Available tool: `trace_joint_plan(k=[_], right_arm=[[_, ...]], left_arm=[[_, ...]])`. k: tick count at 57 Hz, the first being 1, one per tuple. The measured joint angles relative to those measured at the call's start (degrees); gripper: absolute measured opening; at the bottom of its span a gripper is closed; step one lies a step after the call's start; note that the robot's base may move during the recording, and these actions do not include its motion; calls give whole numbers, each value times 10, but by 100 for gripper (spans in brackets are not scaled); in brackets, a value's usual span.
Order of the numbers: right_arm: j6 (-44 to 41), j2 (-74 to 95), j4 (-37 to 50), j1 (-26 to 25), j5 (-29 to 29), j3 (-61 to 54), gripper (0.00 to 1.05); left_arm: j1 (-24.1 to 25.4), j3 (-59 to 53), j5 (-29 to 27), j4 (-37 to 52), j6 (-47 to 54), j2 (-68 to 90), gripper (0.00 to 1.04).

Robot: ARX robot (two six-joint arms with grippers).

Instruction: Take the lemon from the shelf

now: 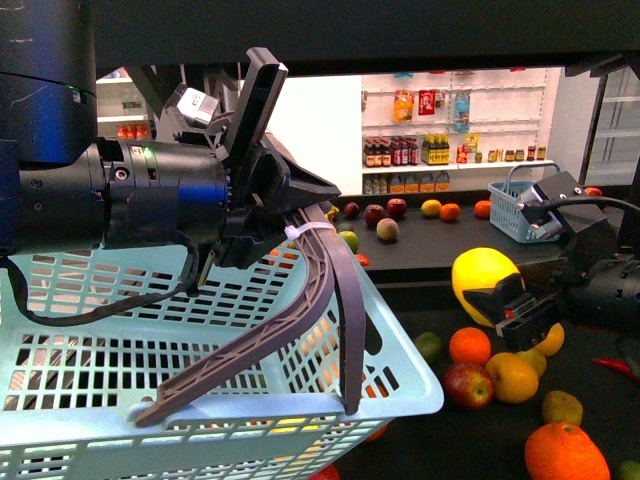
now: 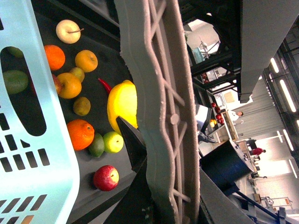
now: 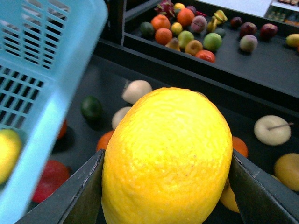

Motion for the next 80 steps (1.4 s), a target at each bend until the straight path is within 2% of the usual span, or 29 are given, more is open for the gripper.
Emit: trace_joint_plan(k=[22, 46, 48, 53, 57, 70, 80], right_arm=[[51, -38, -12, 99, 4, -30, 71], [74, -26, -37, 130, 28, -31, 71], [75, -25, -37, 132, 29, -31, 75], [82, -26, -31, 133, 25, -32, 92], [91, -26, -30, 131, 28, -32, 99], [81, -68, -43, 102, 59, -38, 97], [69, -182, -32, 46, 94, -99, 97]], left_arm=[[0, 0, 1, 0, 0, 0, 11], [0, 0, 0, 0, 0, 0, 11], [0, 0, 0, 0, 0, 0, 11], [0, 0, 0, 0, 0, 0, 11], [0, 0, 0, 0, 0, 0, 11], [0, 0, -2, 0, -1, 2, 11], [0, 0, 0, 0, -2, 2, 11]])
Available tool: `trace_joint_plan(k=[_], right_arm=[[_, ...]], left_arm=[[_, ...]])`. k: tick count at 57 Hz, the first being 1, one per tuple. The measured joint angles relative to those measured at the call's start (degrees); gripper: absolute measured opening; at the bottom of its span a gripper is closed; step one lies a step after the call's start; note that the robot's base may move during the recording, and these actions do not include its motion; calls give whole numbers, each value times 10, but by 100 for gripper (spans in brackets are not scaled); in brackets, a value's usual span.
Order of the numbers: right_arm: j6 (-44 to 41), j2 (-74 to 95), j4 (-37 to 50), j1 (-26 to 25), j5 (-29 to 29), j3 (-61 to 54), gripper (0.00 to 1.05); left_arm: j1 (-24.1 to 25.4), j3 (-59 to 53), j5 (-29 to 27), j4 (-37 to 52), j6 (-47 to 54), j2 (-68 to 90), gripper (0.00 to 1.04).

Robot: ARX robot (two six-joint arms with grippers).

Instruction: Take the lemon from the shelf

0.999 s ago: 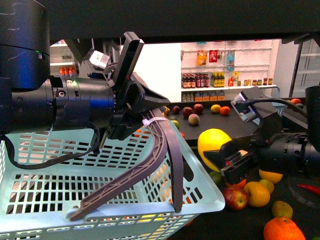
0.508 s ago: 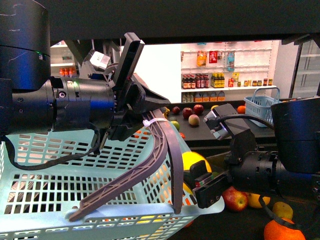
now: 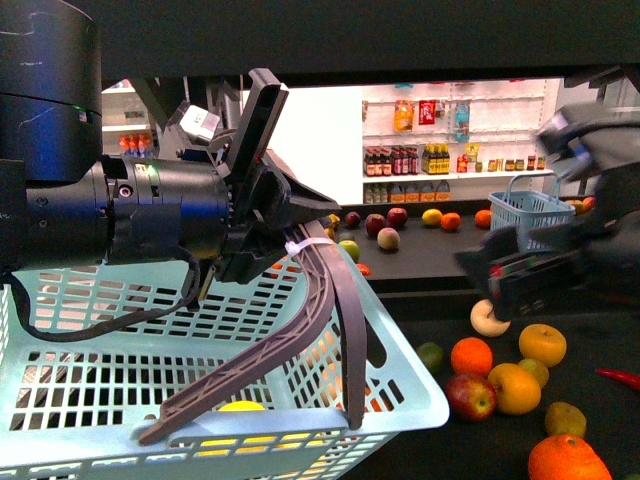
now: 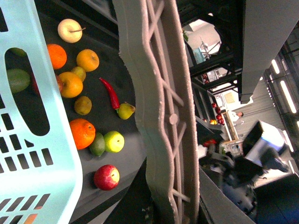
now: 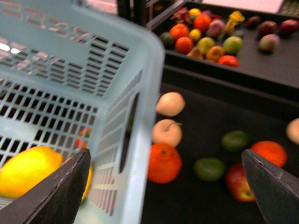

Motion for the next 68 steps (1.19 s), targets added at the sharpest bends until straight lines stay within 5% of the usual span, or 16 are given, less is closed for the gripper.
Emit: trace_joint_plan(k=[14, 23, 29, 33, 46, 68], right_arm=[[3, -332, -66, -115, -31, -226, 96], [56, -578, -216, -141, 49, -333, 71], [67, -744, -339, -125, 65, -379, 54], [71, -858, -414, -81, 124, -402, 42], [72, -935, -427, -50, 139, -428, 2], [74, -964, -426, -49, 139, -453, 3]], left_arm=[[0, 0, 1, 0, -1, 0, 11], [0, 0, 1, 0, 0, 0, 11], [0, 0, 1, 0, 0, 0, 11], [0, 0, 1, 0, 0, 0, 11], [0, 0, 1, 0, -1, 0, 11], [0, 0, 1, 0, 0, 0, 11]])
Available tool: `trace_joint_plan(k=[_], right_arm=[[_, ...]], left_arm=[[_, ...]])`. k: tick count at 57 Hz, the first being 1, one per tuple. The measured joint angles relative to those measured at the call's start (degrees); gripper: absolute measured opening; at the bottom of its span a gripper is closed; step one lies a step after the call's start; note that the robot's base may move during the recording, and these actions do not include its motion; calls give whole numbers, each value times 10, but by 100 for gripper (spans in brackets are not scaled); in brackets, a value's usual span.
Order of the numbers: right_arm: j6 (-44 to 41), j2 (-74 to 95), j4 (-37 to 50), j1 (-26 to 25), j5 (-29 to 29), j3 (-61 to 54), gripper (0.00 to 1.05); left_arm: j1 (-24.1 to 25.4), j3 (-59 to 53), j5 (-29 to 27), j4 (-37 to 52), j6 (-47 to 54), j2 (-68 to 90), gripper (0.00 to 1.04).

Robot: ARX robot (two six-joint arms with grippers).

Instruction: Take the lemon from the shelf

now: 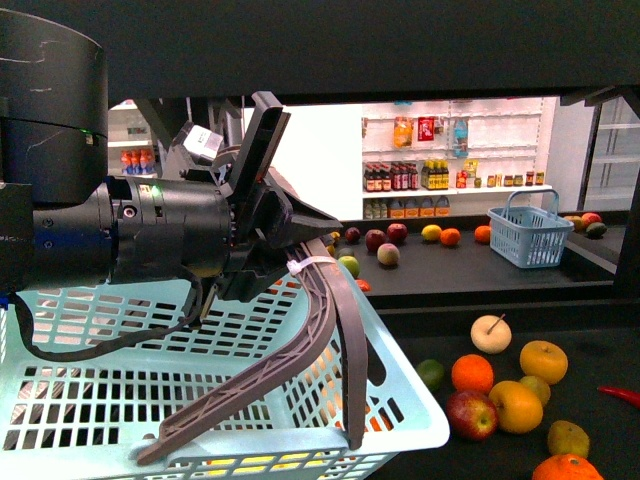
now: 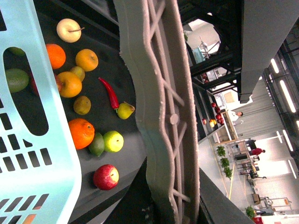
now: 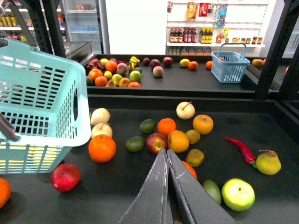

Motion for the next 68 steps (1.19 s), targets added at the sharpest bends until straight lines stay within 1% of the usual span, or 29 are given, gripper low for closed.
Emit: trace_joint_plan(k=[11, 13, 15, 17, 24, 25, 28, 29, 32, 35, 38, 41, 50, 52, 54, 55, 58, 60, 68], right_arm=[[0, -1, 0, 0, 0, 0, 3], [0, -1, 0, 0, 0, 0, 7], [0, -1, 0, 0, 0, 0, 15], [0, -1, 0, 0, 0, 0, 25], [0, -1, 0, 0, 0, 0, 47], [0, -1, 0, 0, 0, 0, 53], [0, -1, 0, 0, 0, 0, 63], [0, -1, 0, 0, 0, 0, 65], [0, -1, 0, 0, 0, 0, 75], [0, -1, 0, 0, 0, 0, 82], [0, -1, 0, 0, 0, 0, 92], [0, -1, 0, 0, 0, 0, 99], [1, -1, 0, 0, 0, 0, 97], [1, -1, 0, 0, 0, 0, 97], [1, -1, 0, 0, 0, 0, 97], [1, -1, 0, 0, 0, 0, 97], [1, -2, 0, 0, 0, 0, 97], [1, -2, 0, 0, 0, 0, 97], [1, -2, 0, 0, 0, 0, 97]], left_arm=[[0, 0, 0, 0, 0, 0, 11], [0, 0, 0, 0, 0, 0, 11], [0, 0, 0, 0, 0, 0, 11], [0, 0, 0, 0, 0, 0, 11], [0, 0, 0, 0, 0, 0, 11], [0, 0, 0, 0, 0, 0, 11], [0, 0, 0, 0, 0, 0, 11], [0, 0, 0, 0, 0, 0, 11], [0, 0, 0, 0, 0, 0, 11], [0, 0, 0, 0, 0, 0, 11], [0, 0, 0, 0, 0, 0, 11], [0, 0, 0, 0, 0, 0, 11], [0, 0, 0, 0, 0, 0, 11], [0, 0, -10, -2, -3, 0, 11], [0, 0, -45, -4, -14, 0, 11], [0, 0, -50, -4, -16, 0, 11], [2, 0, -111, -2, -43, 1, 11], [10, 1, -139, 5, -66, 3, 11], [52, 8, -213, 44, -129, 16, 11]])
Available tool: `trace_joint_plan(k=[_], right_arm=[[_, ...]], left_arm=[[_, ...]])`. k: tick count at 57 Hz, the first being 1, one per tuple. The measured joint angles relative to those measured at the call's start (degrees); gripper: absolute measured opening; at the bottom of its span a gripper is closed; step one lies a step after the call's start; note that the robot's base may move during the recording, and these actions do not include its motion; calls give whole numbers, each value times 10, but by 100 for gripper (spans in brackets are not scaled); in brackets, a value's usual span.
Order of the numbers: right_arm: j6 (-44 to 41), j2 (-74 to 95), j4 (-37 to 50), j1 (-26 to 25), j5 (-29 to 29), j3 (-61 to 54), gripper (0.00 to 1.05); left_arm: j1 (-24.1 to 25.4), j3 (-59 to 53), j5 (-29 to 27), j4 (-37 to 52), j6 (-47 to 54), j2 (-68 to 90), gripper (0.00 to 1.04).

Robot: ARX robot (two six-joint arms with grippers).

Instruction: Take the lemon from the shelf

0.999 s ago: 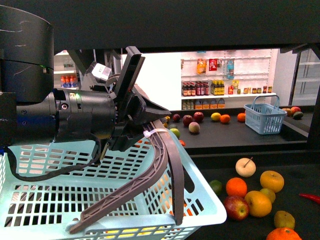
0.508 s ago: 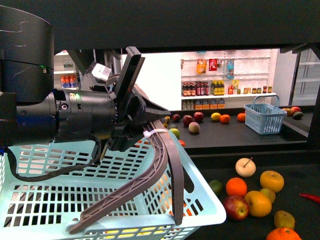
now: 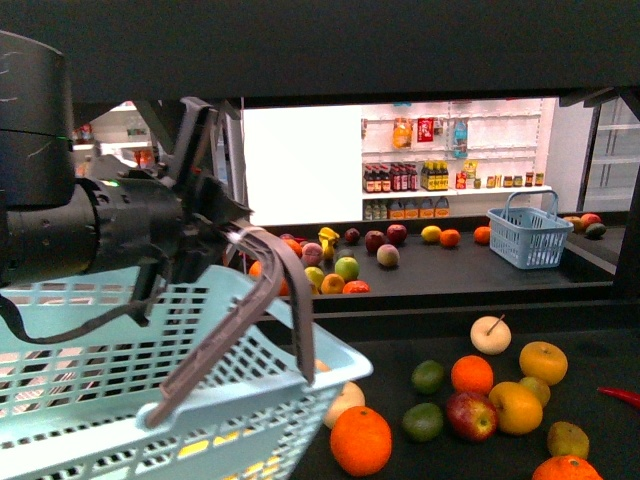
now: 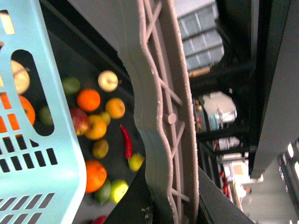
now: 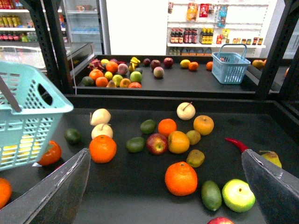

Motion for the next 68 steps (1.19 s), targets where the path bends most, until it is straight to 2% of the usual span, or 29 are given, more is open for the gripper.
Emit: trace_joint_plan(k=[5, 14, 23, 34, 50, 68], right_arm=[[0, 0, 0, 0, 0, 0, 97], [0, 0, 0, 0, 0, 0, 97], [0, 0, 0, 0, 0, 0, 97], [0, 0, 0, 0, 0, 0, 97], [0, 0, 0, 0, 0, 0, 97], [0, 0, 0, 0, 0, 0, 97]], left_arm=[[43, 6, -40, 33, -31, 9, 11], [118, 9, -74, 107, -77, 24, 11], [192, 9, -78, 200, -132, 31, 11], [254, 9, -86, 272, -166, 41, 11], [317, -17, -104, 336, -186, 62, 10], [341, -67, -81, 420, -214, 78, 10]])
